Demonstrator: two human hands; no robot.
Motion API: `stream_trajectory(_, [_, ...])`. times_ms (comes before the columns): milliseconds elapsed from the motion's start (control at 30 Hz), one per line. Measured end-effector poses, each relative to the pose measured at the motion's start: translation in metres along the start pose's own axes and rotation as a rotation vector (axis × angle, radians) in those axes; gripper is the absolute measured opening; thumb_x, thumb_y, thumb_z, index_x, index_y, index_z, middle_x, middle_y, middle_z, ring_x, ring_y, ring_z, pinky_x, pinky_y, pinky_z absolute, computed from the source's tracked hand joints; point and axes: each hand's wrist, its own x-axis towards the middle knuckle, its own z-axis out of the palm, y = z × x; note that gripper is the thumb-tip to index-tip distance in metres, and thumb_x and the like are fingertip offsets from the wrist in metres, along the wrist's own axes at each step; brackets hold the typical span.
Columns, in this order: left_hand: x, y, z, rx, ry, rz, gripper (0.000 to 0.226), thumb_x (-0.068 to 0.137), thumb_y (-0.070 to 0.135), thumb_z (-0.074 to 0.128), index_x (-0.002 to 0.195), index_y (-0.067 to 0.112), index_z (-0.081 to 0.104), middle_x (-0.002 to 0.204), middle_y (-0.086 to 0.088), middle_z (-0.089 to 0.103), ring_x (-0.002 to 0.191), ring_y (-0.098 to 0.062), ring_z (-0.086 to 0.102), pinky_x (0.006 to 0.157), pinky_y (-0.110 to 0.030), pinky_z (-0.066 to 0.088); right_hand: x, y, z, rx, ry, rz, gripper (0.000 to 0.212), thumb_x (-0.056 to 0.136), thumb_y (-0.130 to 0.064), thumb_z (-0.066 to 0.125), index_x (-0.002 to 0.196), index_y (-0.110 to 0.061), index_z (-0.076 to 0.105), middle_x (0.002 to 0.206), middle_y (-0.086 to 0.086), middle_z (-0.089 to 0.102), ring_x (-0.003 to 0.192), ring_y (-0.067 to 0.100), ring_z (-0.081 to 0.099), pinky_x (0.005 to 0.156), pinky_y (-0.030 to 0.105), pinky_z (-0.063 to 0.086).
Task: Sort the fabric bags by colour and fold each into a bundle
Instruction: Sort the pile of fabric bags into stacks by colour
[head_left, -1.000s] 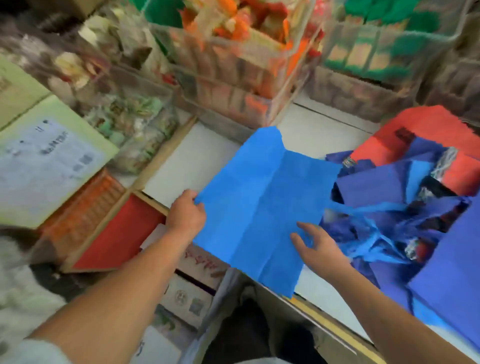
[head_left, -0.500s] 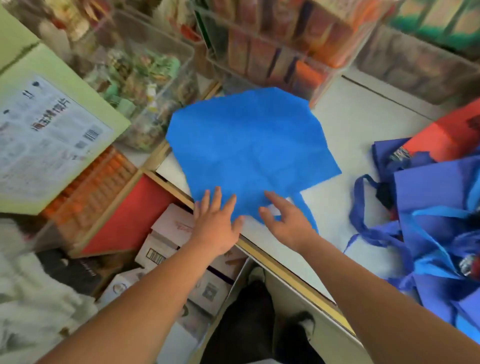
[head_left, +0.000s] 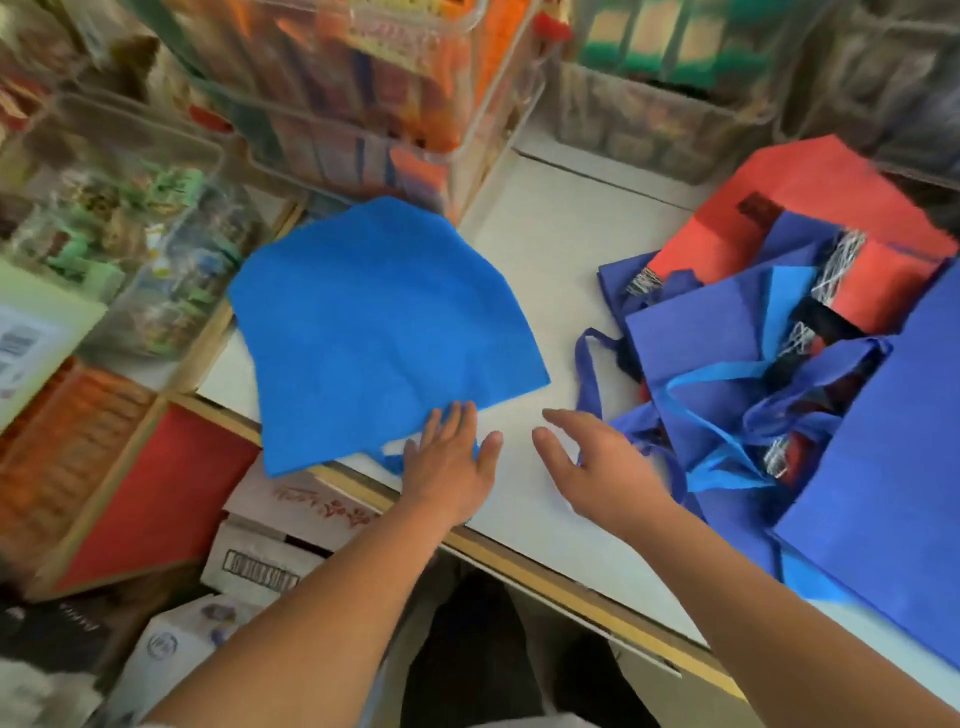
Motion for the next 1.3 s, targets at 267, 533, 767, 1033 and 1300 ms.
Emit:
stream_trajectory(267, [-0.037,-0.077,-0.009,0.181,0.017,-0.058,0.08,0.096,0.07,-0.005,0.162,0.033,0.022,0.153,0.005,0.034,0.152,-0.019,0.021,0.125,-0.059,0.003,0.041,-0.019,0.059,-0.383,-0.259,-0.223,0.066,0.104,-0.064,0.021,0.16,-0.031,0.033,0.172,-0.003,0.014,0.16,0.019,0.002,0.128,0.039,0.007])
stream_trajectory(533, [-0.018,-0.098,-0.025,0.162,-0.124,-0.187,0.074,0.095,0.077,-0.003,0.161,0.045,-0.005,0.17,-0.007,-0.021,0.159,-0.026,-0.01,0.124,-0.06,-0.007,0.033,-0.044,0.06,-0.203,-0.182,-0.131,0.058,0.099,-0.064,0.044,0.145,-0.029,0.056,0.156,-0.008,0.047,0.144,0.014,0.042,0.115,0.035,0.04])
stream_trajectory(767, [-0.014,-0.005,-0.041,0.095,0.113,-0.102,0.062,0.106,0.054,0.032,0.15,0.012,0.044,0.168,-0.017,0.017,0.152,-0.036,0.025,0.124,-0.054,0.012,-0.022,0.004,-0.024,-0.002,-0.059,0.092,0.043,0.097,-0.059,0.054,0.128,-0.033,0.067,0.121,-0.014,0.07,0.091,0.006,0.068,0.092,0.033,0.053])
stream_trajectory(1033, [-0.071,0.243,0.036,-0.474,0.103,0.512,0.034,0.096,0.032,0.06,0.122,0.012,0.069,0.122,-0.002,0.068,0.115,-0.022,0.062,0.098,-0.037,0.05,-0.125,0.194,-0.117,0.088,0.348,0.312,0.032,0.097,-0.033,0.066,0.126,-0.019,0.069,0.137,0.001,0.061,0.129,0.021,0.056,0.102,0.029,0.041])
stream_trajectory(1300, [-0.05,0.326,0.104,-0.492,-0.028,0.201,0.035,0.087,0.037,0.072,0.117,0.024,0.059,0.095,0.005,0.068,0.092,-0.022,0.065,0.08,-0.039,0.053,-0.195,0.372,-0.157,0.203,0.305,0.733,0.076,0.087,-0.068,0.059,0.156,-0.048,0.033,0.167,0.007,0.015,0.153,0.029,0.025,0.119,0.048,0.036])
